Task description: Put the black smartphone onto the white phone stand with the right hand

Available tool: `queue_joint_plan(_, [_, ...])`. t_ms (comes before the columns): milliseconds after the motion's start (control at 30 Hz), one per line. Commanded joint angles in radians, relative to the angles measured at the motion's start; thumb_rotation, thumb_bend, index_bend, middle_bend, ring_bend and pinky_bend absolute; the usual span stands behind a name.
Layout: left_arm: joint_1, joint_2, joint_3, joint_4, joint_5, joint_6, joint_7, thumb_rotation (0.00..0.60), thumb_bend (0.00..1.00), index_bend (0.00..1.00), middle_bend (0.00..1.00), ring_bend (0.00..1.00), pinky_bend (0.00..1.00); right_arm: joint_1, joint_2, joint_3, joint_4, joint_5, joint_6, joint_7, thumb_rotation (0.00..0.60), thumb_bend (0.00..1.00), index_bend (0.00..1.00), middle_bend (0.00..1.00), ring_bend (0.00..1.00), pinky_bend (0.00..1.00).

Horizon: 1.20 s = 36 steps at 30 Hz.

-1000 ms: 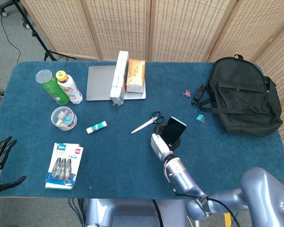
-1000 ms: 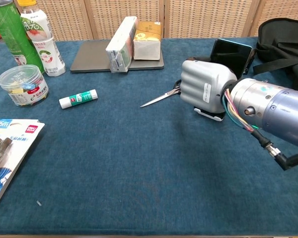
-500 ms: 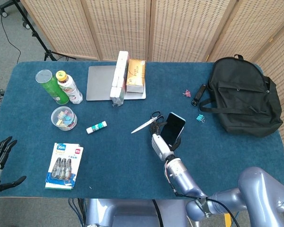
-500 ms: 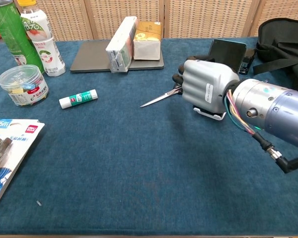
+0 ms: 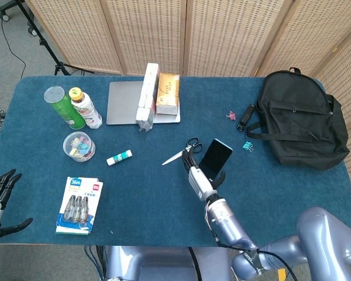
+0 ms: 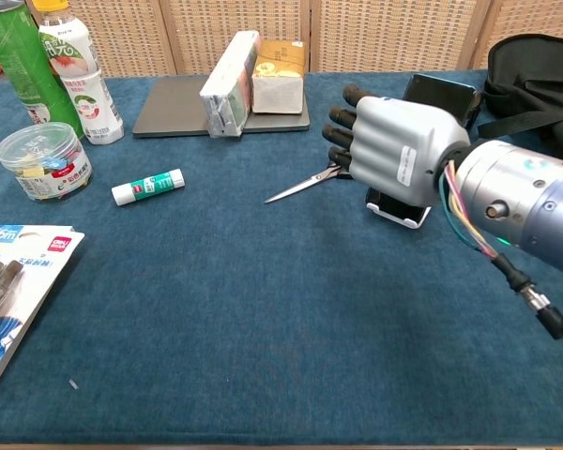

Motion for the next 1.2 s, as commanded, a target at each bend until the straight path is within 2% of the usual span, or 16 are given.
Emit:
queue_joint_plan(33, [0.001, 0.0, 0.0, 0.001, 0.0, 0.001, -0.002, 0.6, 0.0, 0.0, 0.0, 0.0, 0.0, -0.027, 0.058, -0.007, -0.122, -0.054, 0.091, 0.013, 0.6, 0.0, 0.01, 0.0, 0.0, 0.06])
queue_joint_plan(167, [0.002, 0.001, 0.002, 0.002, 0.006, 0.005, -0.003, 0.6, 0.0, 0.0, 0.0, 0.0, 0.0, -0.052, 0.188, -0.057, -0.25, -0.18, 0.128, 0.1, 0.6, 0.0, 0.01, 0.0, 0.0, 0.04])
queue_joint_plan(233, [0.003, 0.001, 0.003, 0.002, 0.009, 0.009, -0.002, 0.6, 0.0, 0.0, 0.0, 0.0, 0.0, -0.053, 0.268, -0.096, -0.271, -0.276, 0.094, 0.193, 0.6, 0.0, 0.01, 0.0, 0.0, 0.03])
queue_joint_plan(300, [0.005, 0.0, 0.005, 0.001, 0.014, 0.012, 0.0, 0.6, 0.0, 0.0, 0.0, 0.0, 0.0, -0.049, 0.373, -0.141, -0.248, -0.427, 0.038, 0.375, 0.6, 0.0, 0.01, 0.0, 0.0, 0.03])
queue_joint_plan(333, [0.006, -0.001, 0.006, 0.001, 0.016, 0.013, 0.001, 0.6, 0.0, 0.0, 0.0, 0.0, 0.0, -0.049, 0.404, -0.154, -0.229, -0.476, 0.023, 0.445, 0.6, 0.0, 0.01, 0.0, 0.0, 0.03])
queue_joint_plan(400, [0.008, -0.003, 0.009, 0.001, 0.024, 0.019, 0.007, 0.6, 0.0, 0.0, 0.0, 0.0, 0.0, -0.048, 0.487, -0.184, -0.141, -0.626, -0.002, 0.67, 0.6, 0.0, 0.01, 0.0, 0.0, 0.02])
queue_joint_plan(500, [0.011, -0.006, 0.012, 0.0, 0.031, 0.022, 0.014, 0.6, 0.0, 0.0, 0.0, 0.0, 0.0, -0.05, 0.541, -0.208, -0.03, -0.753, 0.007, 0.865, 0.6, 0.0, 0.01, 0.0, 0.0, 0.02])
queue_joint_plan(633, [0.013, -0.01, 0.014, -0.001, 0.037, 0.027, 0.026, 0.6, 0.0, 0.0, 0.0, 0.0, 0.0, -0.097, 0.585, -0.225, 0.22, -0.908, 0.111, 1.235, 0.6, 0.0, 0.01, 0.0, 0.0, 0.02])
queue_joint_plan(733, [0.015, -0.01, 0.013, -0.003, 0.037, 0.031, 0.025, 0.6, 0.0, 0.0, 0.0, 0.0, 0.0, -0.164, 0.579, -0.204, 0.339, -0.892, 0.181, 1.425, 0.6, 0.0, 0.01, 0.0, 0.0, 0.02])
queue_joint_plan(833, [0.017, -0.009, 0.012, -0.003, 0.037, 0.036, 0.023, 0.6, 0.0, 0.0, 0.0, 0.0, 0.0, -0.257, 0.57, -0.164, 0.386, -0.787, 0.209, 1.583, 0.6, 0.0, 0.01, 0.0, 0.0, 0.0])
queue_joint_plan(1000, [0.02, -0.006, 0.012, -0.002, 0.04, 0.046, 0.016, 0.6, 0.0, 0.0, 0.0, 0.0, 0.0, -0.422, 0.576, -0.103, 0.271, -0.568, 0.2, 1.779, 0.6, 0.0, 0.01, 0.0, 0.0, 0.0])
queue_joint_plan(1200, [0.026, -0.006, 0.014, 0.002, 0.046, 0.057, 0.011, 0.6, 0.0, 0.0, 0.0, 0.0, 0.0, -0.557, 0.565, -0.092, 0.207, -0.496, 0.19, 1.915, 0.6, 0.0, 0.0, 0.0, 0.0, 0.0])
